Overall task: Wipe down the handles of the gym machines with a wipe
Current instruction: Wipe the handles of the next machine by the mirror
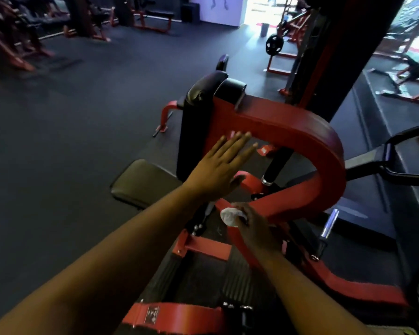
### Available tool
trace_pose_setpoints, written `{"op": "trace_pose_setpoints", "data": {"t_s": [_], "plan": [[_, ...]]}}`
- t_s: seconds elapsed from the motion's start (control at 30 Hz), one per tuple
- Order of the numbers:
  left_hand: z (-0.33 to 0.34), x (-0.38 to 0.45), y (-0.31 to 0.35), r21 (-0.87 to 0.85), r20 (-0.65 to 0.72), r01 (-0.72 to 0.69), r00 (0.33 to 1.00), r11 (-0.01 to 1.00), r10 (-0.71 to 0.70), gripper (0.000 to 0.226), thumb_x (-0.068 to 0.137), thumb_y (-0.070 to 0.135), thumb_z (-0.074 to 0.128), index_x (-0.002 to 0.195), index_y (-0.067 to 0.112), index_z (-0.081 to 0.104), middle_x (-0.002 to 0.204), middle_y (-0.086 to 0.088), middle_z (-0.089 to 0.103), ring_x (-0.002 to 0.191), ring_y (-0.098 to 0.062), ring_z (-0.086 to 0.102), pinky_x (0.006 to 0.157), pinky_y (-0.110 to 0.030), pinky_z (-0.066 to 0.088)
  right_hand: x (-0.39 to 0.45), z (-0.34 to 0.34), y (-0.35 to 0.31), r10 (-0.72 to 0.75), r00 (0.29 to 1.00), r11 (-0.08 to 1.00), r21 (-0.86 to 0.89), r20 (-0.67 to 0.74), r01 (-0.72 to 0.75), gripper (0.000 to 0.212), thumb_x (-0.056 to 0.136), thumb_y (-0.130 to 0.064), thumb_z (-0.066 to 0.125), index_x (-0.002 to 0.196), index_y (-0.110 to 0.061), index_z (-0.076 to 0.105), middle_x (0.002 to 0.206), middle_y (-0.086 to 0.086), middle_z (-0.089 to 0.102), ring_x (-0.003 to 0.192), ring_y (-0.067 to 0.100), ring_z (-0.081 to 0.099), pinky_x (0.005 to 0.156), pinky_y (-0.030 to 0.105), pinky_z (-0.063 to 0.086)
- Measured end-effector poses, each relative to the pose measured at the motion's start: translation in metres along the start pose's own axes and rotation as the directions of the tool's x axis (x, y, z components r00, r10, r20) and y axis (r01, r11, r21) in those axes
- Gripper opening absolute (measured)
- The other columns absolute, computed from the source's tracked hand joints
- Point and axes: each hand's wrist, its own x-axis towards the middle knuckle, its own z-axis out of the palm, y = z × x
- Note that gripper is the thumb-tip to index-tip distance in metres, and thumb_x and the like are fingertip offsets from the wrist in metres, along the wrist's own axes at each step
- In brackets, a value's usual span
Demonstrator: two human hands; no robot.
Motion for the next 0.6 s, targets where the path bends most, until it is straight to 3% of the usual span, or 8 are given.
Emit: {"op": "trace_pose_setpoints", "data": {"t_s": [0.07, 0.13, 0.2, 0.27, 0.37, 0.47, 0.6], "plan": [[0.014, -0.05, 0.006, -0.063, 0.054, 0.116, 0.992, 0.991, -0.113, 0.076, 0.095, 0.042, 0.058, 0.162, 0.021, 0.027, 0.166, -0.012, 0.03, 0.153, -0.03, 0.03, 0.123, -0.051, 0.029, -0.003, 0.017, -0.007, 0.063, 0.997, 0.992, 0.108, 0.05, -0.068, 0.023, 0.089, -0.012, 0.073, 0.102, -0.03, 0.067, 0.098, -0.006, 0.068, 0.086, 0.009, 0.063, 0.076, 0.013, 0.046], [0.022, -0.099, 0.013, -0.146, 0.155, 0.336, 0.937, 0.93, -0.314, 0.067, 0.094, 0.049, 0.053, 0.155, 0.023, 0.043, 0.155, -0.008, 0.048, 0.135, -0.033, 0.053, 0.104, -0.049, 0.05, -0.005, 0.036, -0.01, 0.129, 0.989, 0.981, 0.14, 0.072, -0.138, 0.026, 0.084, -0.013, 0.076, 0.095, -0.034, 0.066, 0.092, -0.006, 0.07, 0.083, 0.019, 0.066, 0.073, 0.029, 0.049], [0.02, -0.144, 0.021, -0.14, 0.342, 0.585, 0.786, 0.799, -0.515, 0.062, 0.096, 0.057, 0.054, 0.149, 0.027, 0.048, 0.146, -0.001, 0.053, 0.124, -0.029, 0.06, 0.089, -0.043, 0.056, -0.01, 0.058, -0.019, 0.164, 0.973, 0.971, 0.149, 0.164, -0.189, 0.011, 0.084, -0.022, 0.072, 0.088, -0.028, 0.065, 0.085, -0.002, 0.07, 0.079, 0.021, 0.066, 0.069, 0.037, 0.05], [0.015, -0.185, 0.027, -0.094, 0.456, 0.725, 0.641, 0.683, -0.617, 0.06, 0.093, 0.064, 0.059, 0.143, 0.031, 0.05, 0.137, 0.005, 0.055, 0.116, -0.023, 0.062, 0.084, -0.041, 0.056, -0.018, 0.076, -0.043, 0.17, 0.96, 0.962, 0.172, 0.225, -0.21, 0.016, 0.081, -0.039, 0.072, 0.081, -0.025, 0.065, 0.079, -0.004, 0.07, 0.075, 0.017, 0.067, 0.065, 0.037, 0.052], [0.001, -0.229, 0.035, -0.132, 0.48, 0.857, 0.495, 0.498, -0.724, 0.064, 0.081, 0.076, 0.066, 0.127, 0.032, 0.056, 0.119, 0.009, 0.061, 0.101, -0.018, 0.064, 0.077, -0.036, 0.053, -0.031, 0.103, -0.08, 0.193, 0.895, 0.88, 0.332, 0.402, -0.339, 0.014, 0.086, -0.029, 0.081, 0.093, -0.019, 0.076, 0.084, -0.002, 0.076, 0.079, 0.012, 0.073, 0.068, 0.031, 0.059], [-0.023, -0.269, 0.036, -0.197, 0.404, 0.913, 0.407, 0.356, -0.82, 0.042, 0.081, 0.066, 0.073, 0.098, 0.029, 0.059, 0.09, 0.01, 0.064, 0.082, -0.015, 0.064, 0.066, -0.035, 0.049, -0.041, 0.135, -0.11, 0.126, 0.839, 0.844, 0.387, 0.53, -0.371, 0.034, 0.08, -0.039, 0.085, 0.102, -0.014, 0.079, 0.097, 0.007, 0.079, 0.097, 0.027, 0.075, 0.087, 0.044, 0.061], [-0.057, -0.343, 0.02, -0.364, 0.417, 0.923, 0.282, 0.125, -0.864, 0.02, 0.087, 0.039, 0.078, 0.089, 0.022, 0.067, 0.079, 0.004, 0.071, 0.071, -0.012, 0.069, 0.068, -0.042, 0.059, -0.058, 0.173, -0.156, 0.004, 0.823, 0.928, 0.305, 0.568, -0.215, 0.011, 0.087, -0.028, 0.08, 0.085, -0.018, 0.078, 0.078, -0.001, 0.077, 0.077, 0.012, 0.073, 0.07, 0.027, 0.059]]}}
